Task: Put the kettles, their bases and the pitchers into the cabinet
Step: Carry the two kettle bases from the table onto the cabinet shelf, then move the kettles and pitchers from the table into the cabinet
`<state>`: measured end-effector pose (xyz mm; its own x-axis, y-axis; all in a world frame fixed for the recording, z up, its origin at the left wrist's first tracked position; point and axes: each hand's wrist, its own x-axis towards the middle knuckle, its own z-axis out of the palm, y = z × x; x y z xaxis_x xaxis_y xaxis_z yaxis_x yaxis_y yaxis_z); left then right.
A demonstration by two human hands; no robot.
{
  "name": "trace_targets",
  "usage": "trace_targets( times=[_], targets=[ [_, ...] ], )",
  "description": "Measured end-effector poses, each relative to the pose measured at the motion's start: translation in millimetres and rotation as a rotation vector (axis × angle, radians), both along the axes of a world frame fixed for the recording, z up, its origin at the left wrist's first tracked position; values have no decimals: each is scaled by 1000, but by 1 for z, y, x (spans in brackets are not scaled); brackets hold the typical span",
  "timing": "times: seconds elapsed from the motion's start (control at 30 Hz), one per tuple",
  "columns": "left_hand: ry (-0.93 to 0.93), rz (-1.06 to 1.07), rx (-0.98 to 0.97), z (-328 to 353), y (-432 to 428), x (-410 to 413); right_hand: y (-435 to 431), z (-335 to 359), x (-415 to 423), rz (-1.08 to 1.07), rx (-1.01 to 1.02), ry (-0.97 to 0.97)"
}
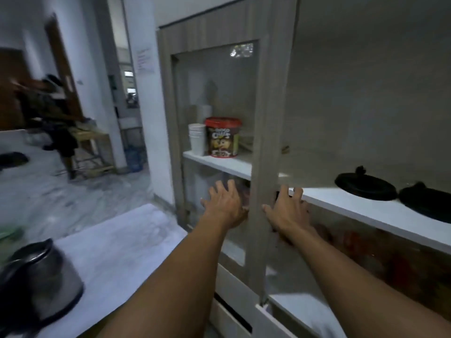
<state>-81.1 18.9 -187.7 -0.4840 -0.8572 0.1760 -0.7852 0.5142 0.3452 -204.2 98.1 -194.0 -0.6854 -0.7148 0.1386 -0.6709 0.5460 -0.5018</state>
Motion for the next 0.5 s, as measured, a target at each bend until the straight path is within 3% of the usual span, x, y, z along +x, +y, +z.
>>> trace_targets(
  times=[0.3,0.5],
  targets=[
    [-111,561,99,-38,-9,314,-68,-44,274,547,130,6],
    [-43,768,230,-79,22,445,-66,-93,415,796,255,-79]
  ],
)
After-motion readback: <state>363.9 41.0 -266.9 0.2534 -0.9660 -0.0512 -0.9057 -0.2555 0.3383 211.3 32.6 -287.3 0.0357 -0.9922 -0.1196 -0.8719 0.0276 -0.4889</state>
